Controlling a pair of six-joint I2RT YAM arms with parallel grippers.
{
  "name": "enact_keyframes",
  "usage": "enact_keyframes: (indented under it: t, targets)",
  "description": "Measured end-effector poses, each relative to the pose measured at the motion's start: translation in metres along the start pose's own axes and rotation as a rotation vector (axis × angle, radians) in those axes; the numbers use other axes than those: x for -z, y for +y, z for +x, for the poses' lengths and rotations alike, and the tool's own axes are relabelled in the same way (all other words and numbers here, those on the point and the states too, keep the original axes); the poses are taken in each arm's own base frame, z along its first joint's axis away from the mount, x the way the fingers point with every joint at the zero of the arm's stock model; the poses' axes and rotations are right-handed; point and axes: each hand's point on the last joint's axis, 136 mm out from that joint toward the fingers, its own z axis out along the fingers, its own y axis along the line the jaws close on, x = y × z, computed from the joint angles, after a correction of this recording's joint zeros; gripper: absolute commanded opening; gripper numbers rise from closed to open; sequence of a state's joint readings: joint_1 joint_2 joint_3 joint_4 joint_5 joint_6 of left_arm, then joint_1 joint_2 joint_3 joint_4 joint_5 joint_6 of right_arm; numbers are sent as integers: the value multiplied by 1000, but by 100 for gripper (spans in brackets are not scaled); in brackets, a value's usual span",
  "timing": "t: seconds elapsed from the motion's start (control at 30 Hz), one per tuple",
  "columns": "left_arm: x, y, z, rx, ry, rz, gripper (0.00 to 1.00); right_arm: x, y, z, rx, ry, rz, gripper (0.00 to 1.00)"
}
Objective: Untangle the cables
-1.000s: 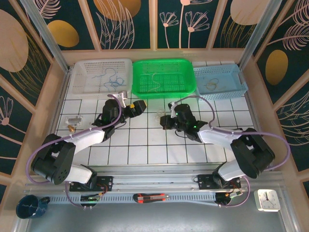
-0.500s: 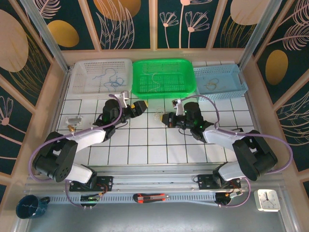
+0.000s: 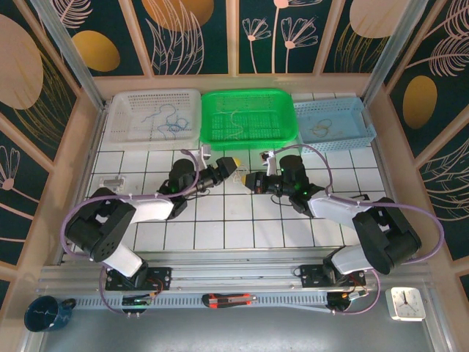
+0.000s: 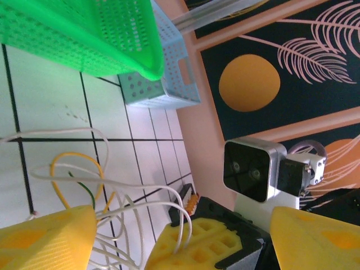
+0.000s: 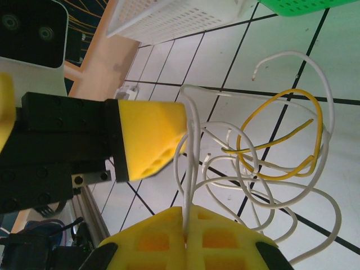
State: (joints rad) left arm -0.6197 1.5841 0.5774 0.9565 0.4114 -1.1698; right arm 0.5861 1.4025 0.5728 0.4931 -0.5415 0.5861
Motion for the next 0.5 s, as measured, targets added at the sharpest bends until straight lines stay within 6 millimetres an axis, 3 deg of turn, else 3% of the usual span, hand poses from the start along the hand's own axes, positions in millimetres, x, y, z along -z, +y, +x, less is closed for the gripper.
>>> enact_keyframes:
  t: [0.5]
  targets:
    - [-8,13,-3,42,-26,-18,70,-2,5,5,15,16,-13,0]
